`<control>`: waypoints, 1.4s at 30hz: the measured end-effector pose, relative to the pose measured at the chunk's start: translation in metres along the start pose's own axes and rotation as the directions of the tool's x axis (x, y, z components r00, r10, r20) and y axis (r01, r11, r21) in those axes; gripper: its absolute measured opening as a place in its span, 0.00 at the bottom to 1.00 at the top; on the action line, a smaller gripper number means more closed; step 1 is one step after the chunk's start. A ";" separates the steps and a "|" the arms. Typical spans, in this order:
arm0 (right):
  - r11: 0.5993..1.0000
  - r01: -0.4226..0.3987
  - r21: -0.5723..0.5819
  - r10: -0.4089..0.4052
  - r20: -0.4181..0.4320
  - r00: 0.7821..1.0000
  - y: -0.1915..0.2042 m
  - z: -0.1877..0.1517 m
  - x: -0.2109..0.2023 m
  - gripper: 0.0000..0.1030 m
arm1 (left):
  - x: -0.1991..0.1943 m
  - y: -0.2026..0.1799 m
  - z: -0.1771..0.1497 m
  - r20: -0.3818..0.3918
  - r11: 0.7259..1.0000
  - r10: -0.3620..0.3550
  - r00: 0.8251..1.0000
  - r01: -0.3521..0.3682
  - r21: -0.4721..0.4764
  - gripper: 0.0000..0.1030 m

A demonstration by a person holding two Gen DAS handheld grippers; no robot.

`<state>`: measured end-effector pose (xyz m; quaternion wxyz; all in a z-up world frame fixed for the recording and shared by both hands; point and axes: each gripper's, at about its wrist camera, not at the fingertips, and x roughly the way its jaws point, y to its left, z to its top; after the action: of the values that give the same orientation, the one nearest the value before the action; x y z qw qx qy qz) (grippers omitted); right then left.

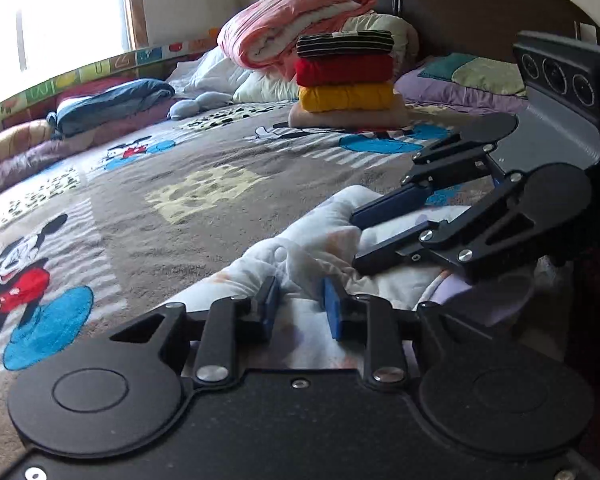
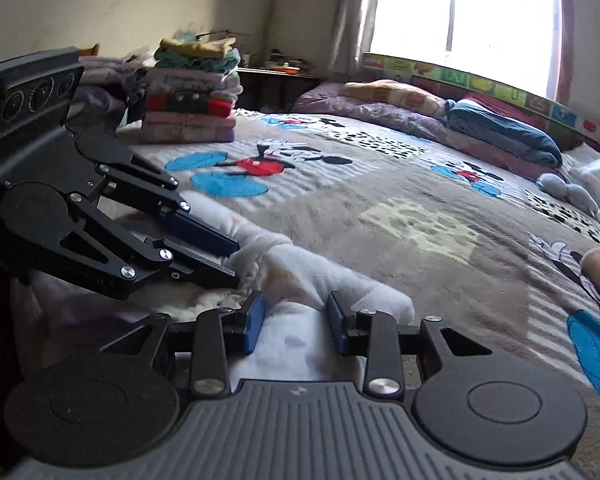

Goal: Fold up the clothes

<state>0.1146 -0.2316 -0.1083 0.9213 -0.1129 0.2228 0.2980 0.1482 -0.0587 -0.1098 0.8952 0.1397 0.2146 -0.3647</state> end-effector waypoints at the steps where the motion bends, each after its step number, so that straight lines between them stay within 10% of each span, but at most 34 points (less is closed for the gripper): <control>1: 1.000 -0.005 0.006 0.005 -0.006 1.000 -0.001 0.000 0.002 0.34 | 0.002 0.000 -0.002 0.000 1.000 0.001 1.000 -0.001 0.005 0.23; 12: 1.000 0.017 -0.012 -0.017 0.000 1.000 0.009 -0.007 0.008 0.36 | 0.005 -0.013 -0.013 0.017 0.998 0.051 0.999 -0.052 0.033 0.24; 20: 0.990 0.019 0.139 -0.034 0.105 0.994 0.010 -0.008 -0.051 0.49 | -0.060 0.002 -0.012 0.143 0.959 0.044 0.989 -0.001 -0.283 0.46; 25: 0.926 0.016 0.378 -0.069 0.125 0.990 -0.008 -0.019 -0.074 0.51 | -0.092 0.023 -0.024 0.154 0.852 0.142 0.978 -0.041 -0.522 0.46; 29: 0.773 -0.043 0.633 -0.039 0.115 0.993 -0.037 -0.040 -0.071 0.64 | -0.092 0.035 -0.044 0.103 0.722 0.156 0.982 -0.042 -0.691 0.46; 35: 0.554 -0.144 0.820 0.107 0.101 0.989 -0.058 -0.083 -0.042 0.68 | -0.066 0.028 -0.068 0.013 0.612 0.051 0.999 -0.021 -0.790 0.60; 42: 0.524 -0.210 0.826 0.188 0.129 0.974 -0.053 -0.086 -0.039 0.68 | -0.082 0.031 -0.080 0.033 0.473 0.016 0.999 0.021 -0.881 0.61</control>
<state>0.0881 -0.3224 -0.1606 0.8263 0.3675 0.3378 0.2608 0.0951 0.0439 -0.1367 0.8433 -0.3464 0.3551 -0.2067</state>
